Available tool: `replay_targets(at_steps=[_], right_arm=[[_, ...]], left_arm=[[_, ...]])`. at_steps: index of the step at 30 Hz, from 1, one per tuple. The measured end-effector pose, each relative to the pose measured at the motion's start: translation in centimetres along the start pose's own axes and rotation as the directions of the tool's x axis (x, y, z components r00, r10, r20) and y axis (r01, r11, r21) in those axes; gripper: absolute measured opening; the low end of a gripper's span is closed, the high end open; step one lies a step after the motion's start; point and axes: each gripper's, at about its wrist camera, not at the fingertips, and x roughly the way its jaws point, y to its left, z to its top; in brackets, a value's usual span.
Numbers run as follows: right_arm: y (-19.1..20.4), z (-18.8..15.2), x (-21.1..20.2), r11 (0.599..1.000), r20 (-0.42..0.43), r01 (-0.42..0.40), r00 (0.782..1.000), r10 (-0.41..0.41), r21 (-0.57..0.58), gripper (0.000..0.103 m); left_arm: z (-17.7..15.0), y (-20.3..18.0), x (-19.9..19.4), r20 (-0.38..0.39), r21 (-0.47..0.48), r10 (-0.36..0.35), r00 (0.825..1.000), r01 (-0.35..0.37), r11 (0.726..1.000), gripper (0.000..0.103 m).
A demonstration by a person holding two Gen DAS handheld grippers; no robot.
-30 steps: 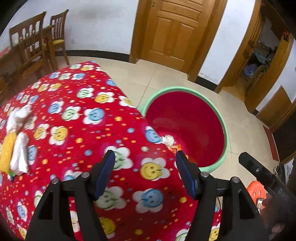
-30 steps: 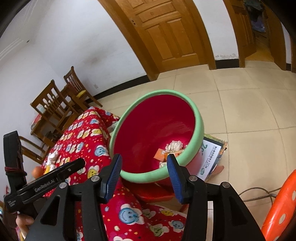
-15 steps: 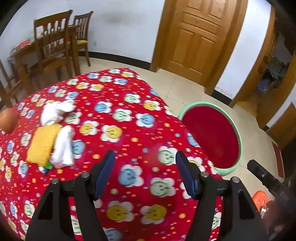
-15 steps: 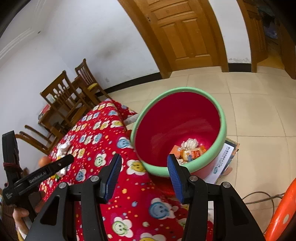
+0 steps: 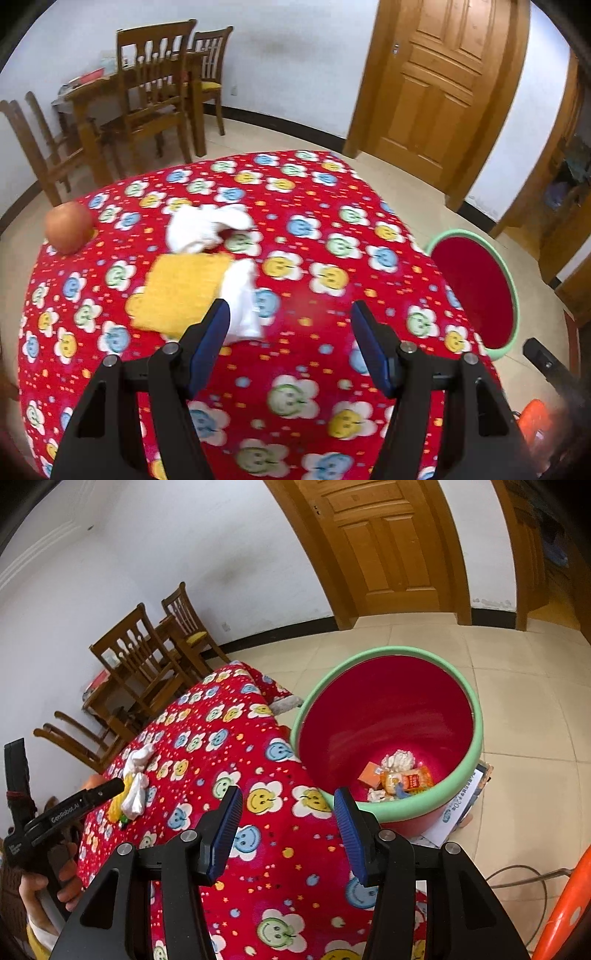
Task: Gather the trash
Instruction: 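Move both grippers back toward the table, then grasp the yellow foam net with the left gripper while the right grasps the white tissue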
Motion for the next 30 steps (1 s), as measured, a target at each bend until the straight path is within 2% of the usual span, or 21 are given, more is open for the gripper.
replay_targets(at_steps=[16,30], right_arm=[[2.6,-0.3,1.9,0.999,-0.039,0.004,0.999,-0.006,-0.045,0.053],[4.6,-0.5,3.0,0.996,-0.067,0.011,0.998,-0.017,-0.088,0.053]], left_arm=[[0.8,8.6,2.8,-0.04,-0.12,0.122,0.992,-0.126,0.985,0.068],[0.1,11.1,4.8,-0.088,-0.177,0.104,0.991,-0.118,0.977,0.069]])
